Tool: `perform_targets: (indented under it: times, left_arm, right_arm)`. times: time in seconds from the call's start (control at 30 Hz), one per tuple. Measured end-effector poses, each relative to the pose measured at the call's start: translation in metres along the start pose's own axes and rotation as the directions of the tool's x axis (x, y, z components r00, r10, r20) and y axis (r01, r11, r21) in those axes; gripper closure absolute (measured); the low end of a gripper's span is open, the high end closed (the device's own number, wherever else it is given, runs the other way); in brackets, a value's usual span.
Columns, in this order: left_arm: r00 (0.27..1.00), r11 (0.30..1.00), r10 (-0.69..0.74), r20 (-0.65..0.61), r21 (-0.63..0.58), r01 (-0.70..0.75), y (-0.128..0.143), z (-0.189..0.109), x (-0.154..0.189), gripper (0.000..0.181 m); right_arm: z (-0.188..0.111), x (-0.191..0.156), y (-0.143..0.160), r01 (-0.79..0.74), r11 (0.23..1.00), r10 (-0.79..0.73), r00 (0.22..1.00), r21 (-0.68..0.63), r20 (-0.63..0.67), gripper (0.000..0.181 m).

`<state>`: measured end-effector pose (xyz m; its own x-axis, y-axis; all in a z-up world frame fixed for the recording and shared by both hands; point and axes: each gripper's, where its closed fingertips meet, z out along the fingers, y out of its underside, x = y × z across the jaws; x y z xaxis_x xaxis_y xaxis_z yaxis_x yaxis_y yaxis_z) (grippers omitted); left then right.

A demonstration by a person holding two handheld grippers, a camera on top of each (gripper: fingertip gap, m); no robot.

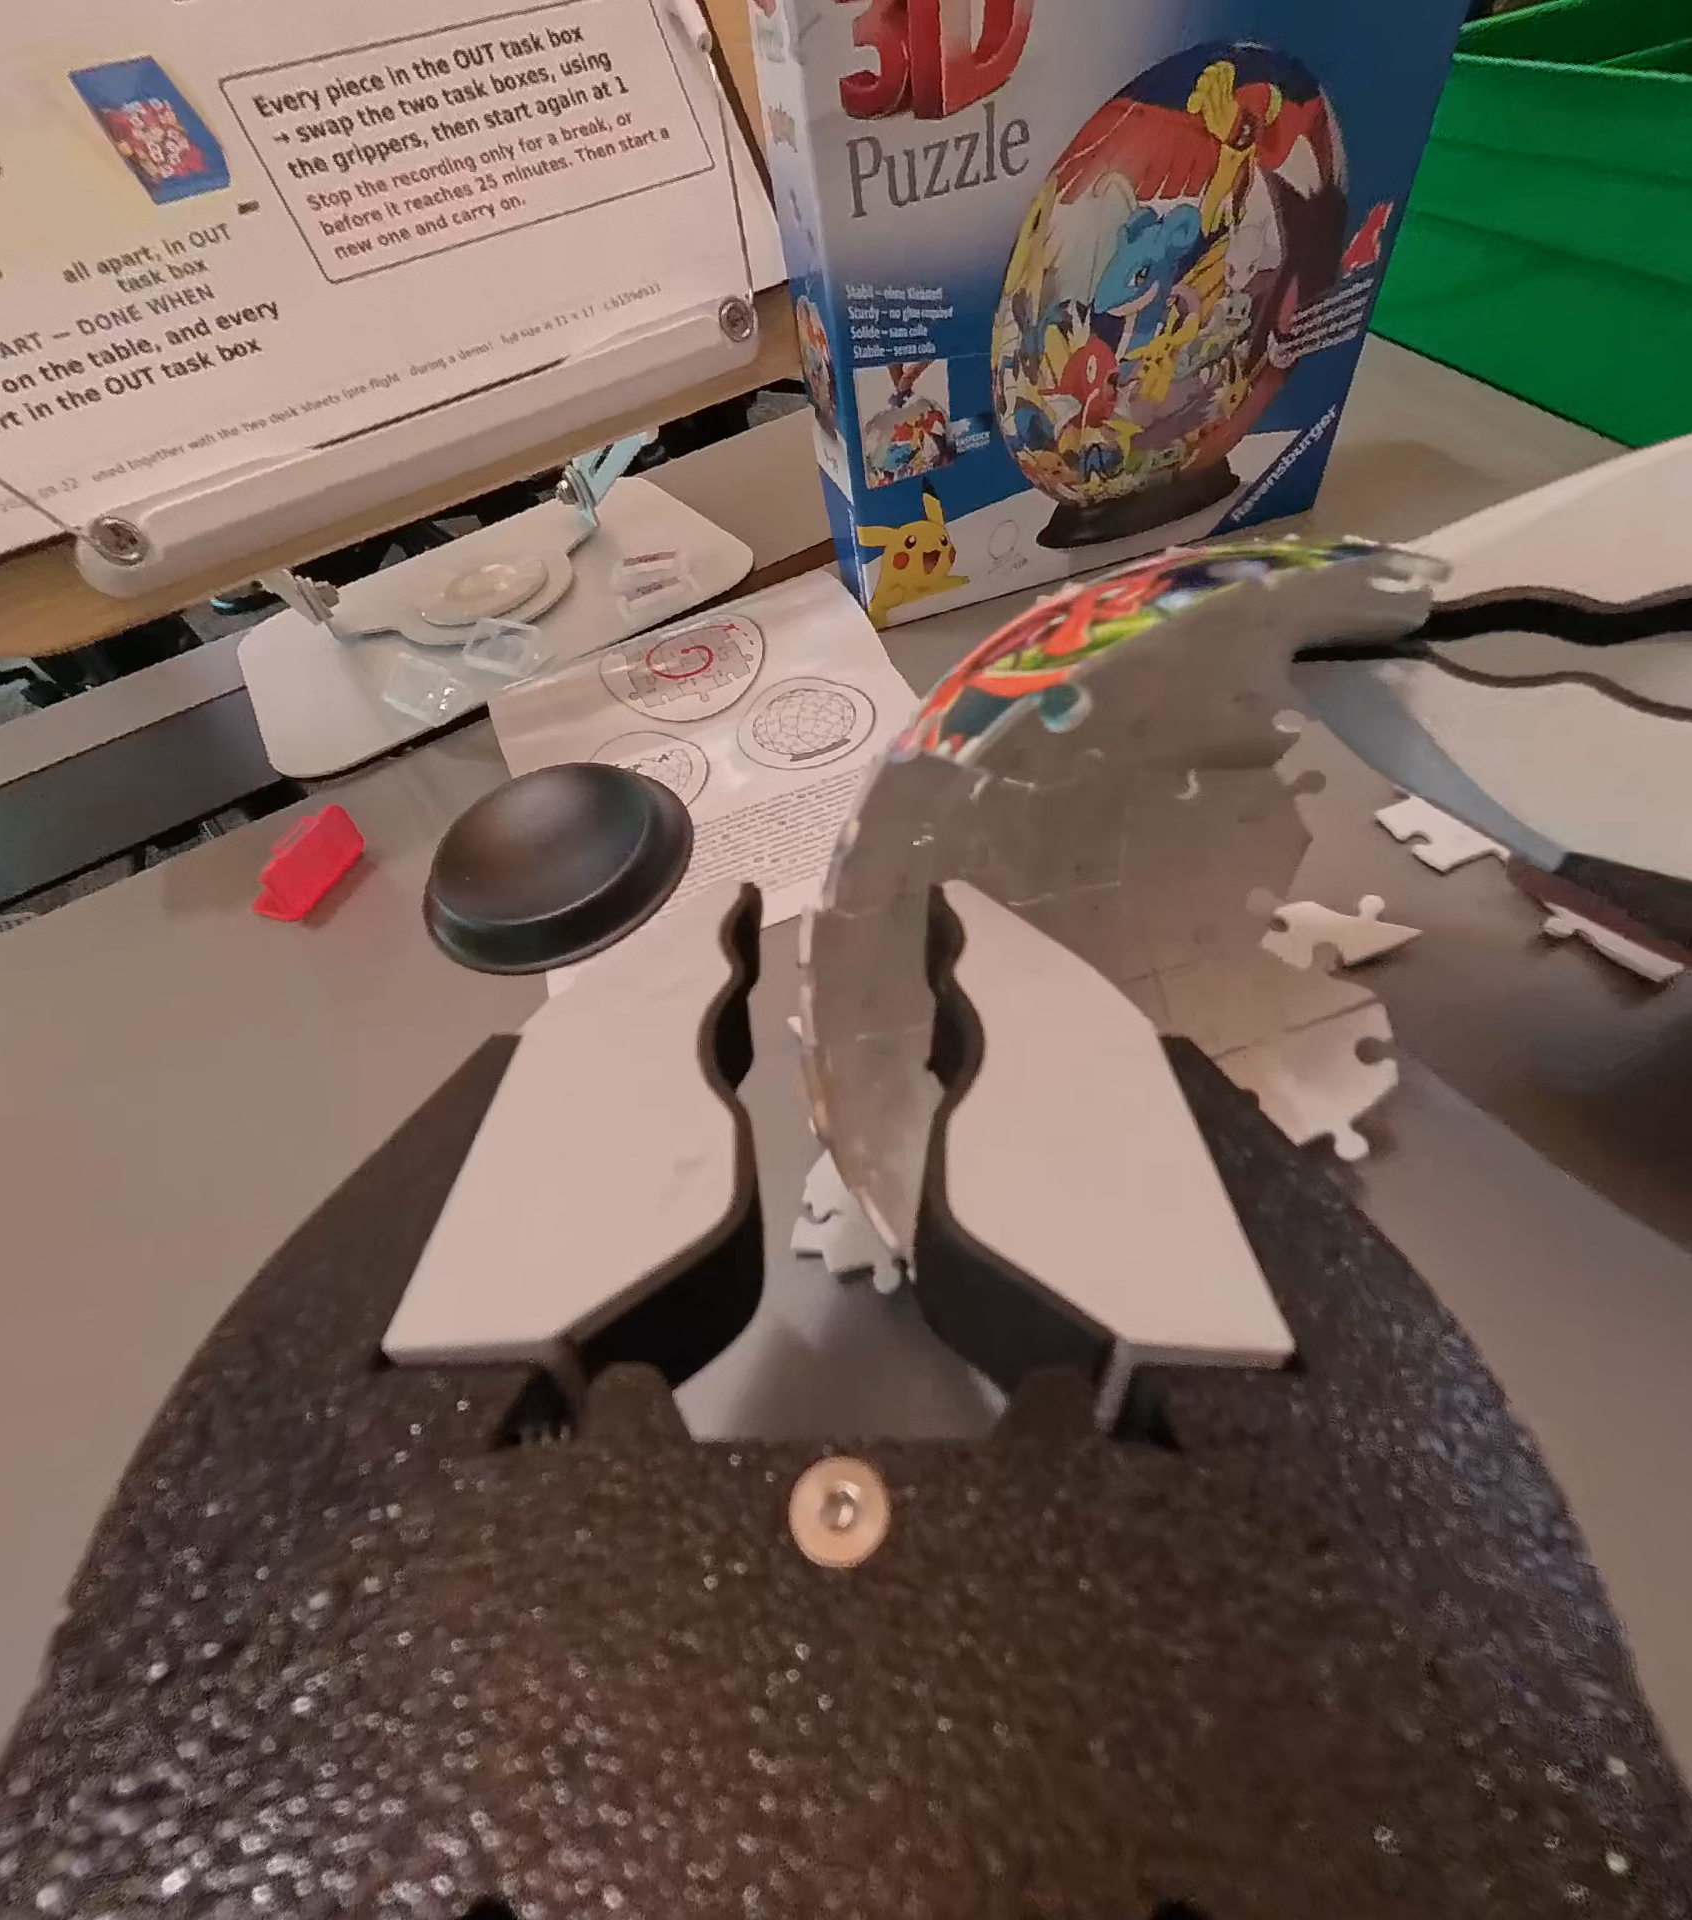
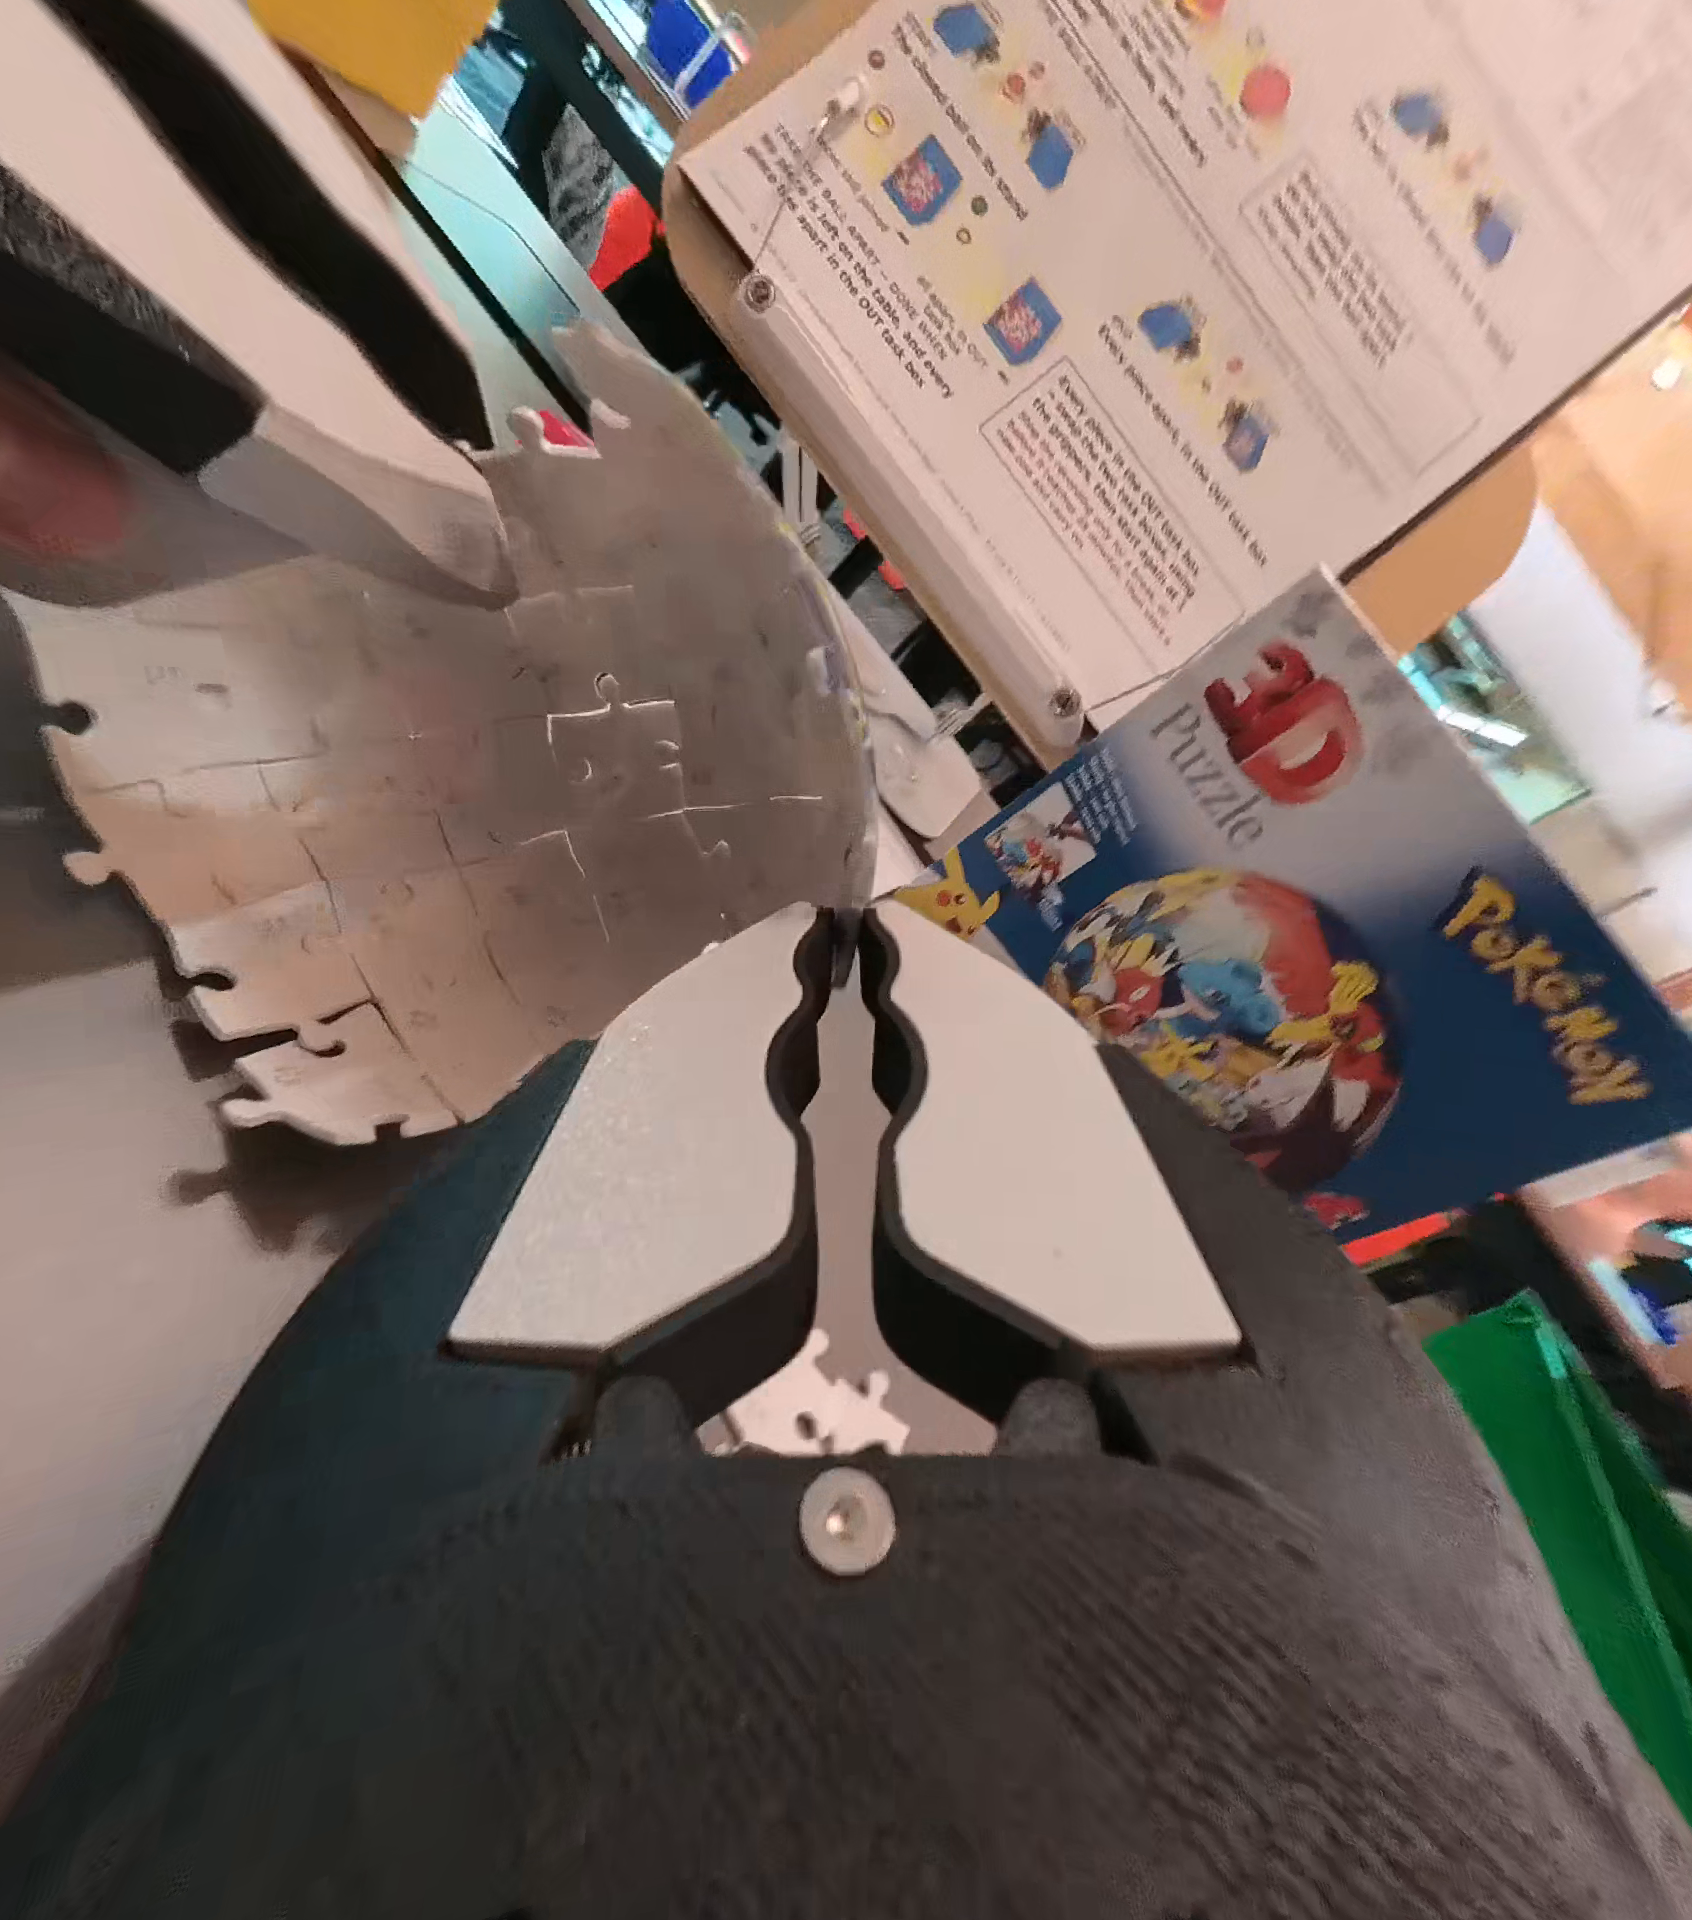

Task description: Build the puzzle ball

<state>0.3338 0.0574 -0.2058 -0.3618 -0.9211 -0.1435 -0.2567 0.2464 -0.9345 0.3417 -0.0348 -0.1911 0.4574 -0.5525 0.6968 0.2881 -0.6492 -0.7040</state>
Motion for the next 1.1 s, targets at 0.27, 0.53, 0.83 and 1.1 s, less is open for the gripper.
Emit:
perform_targets:
  times: [0.27, 0.53, 0.83, 1.1]
  left_arm:
    - [0.999, 0.997, 0.033, -0.002, -0.075, -0.034, 0.002, -0.031, -0.011, 0.129]
    - [0.845, 0.864, 0.488, -0.218, -0.022, -0.504, 0.023, -0.046, 0.073, 0.142]
    - [0.605, 0.6, 0.789, -0.108, -0.074, -0.796, 0.042, -0.005, 0.084, 0.151]
    - [0.549, 0.543, 0.819, -0.167, -0.082, -0.836, 0.045, 0.001, 0.078, 0.146]
  right_arm:
    - [0.007, 0.002, -0.016, 0.228, 0.972, -0.221, 0.97, 0.06, -0.098, 0.175]
    - [0.006, -0.002, -0.011, 0.204, 0.977, -0.197, 0.976, 0.062, -0.094, 0.175]
    - [0.008, 0.002, 0.007, 0.111, 0.994, -0.11, 0.992, 0.015, -0.068, 0.174]
    - [0.015, 0.005, 0.019, -0.03, 1.0, 0.03, 0.999, 0.003, -0.013, 0.175]
